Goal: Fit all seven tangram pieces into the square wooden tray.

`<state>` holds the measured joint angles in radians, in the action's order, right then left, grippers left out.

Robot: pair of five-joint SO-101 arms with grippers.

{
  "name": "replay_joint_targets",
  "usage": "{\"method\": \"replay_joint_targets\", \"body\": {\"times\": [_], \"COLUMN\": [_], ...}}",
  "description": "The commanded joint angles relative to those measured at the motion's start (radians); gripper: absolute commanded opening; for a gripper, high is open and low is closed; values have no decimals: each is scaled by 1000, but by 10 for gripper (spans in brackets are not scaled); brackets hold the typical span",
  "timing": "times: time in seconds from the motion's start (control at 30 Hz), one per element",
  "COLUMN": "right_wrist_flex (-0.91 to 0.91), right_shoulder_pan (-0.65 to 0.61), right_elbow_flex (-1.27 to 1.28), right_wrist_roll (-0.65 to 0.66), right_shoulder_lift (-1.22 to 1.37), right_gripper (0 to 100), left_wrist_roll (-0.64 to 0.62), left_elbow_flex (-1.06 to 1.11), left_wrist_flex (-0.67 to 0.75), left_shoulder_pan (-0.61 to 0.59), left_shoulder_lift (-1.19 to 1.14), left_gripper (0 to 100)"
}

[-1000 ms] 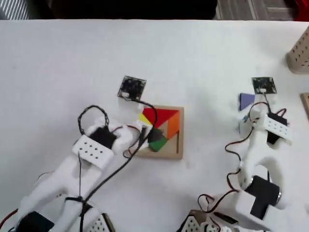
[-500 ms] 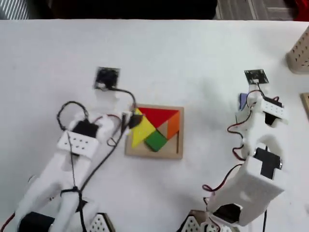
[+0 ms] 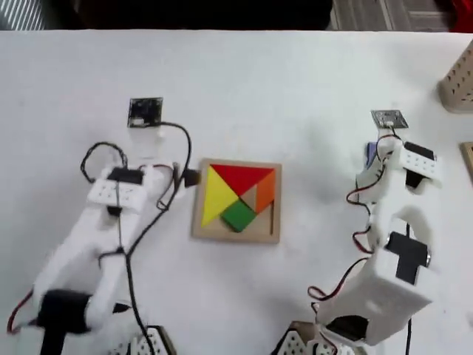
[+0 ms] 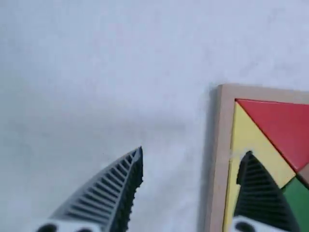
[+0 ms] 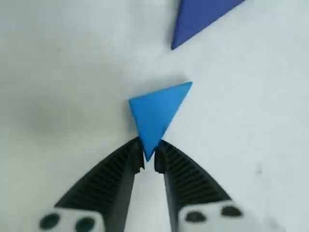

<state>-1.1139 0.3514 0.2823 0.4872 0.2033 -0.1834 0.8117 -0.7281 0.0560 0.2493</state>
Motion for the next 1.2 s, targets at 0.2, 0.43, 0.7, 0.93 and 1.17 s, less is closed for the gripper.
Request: {"method": "replay_joint_targets", "body": {"times": [0.2, 0.43, 0.7, 0.93, 1.17], "right_wrist_flex": [-153, -101, -97, -88, 38], "right_shoulder_pan": [-4, -10, -8, 38, 166], "right_elbow_flex": [35, 141, 316, 463, 597], "right_wrist_roll": [-41, -46, -91, -97, -91], "right_shoulder_lift": [-153, -226, -377, -484, -570], "right_gripper": [18, 18, 18, 18, 18], "left_wrist_roll": [-17, -14, -23, -152, -158], "left_elbow_flex": [-262, -255, -261, -292, -324], "left_wrist_flex": [-150, -115, -51, -51, -51], "left_shoulder_pan": [38, 58, 202, 262, 334], "left_shoulder_lift": [-245, -252, -346, -397, -424], "left_gripper": [69, 17, 20, 20, 20]}}
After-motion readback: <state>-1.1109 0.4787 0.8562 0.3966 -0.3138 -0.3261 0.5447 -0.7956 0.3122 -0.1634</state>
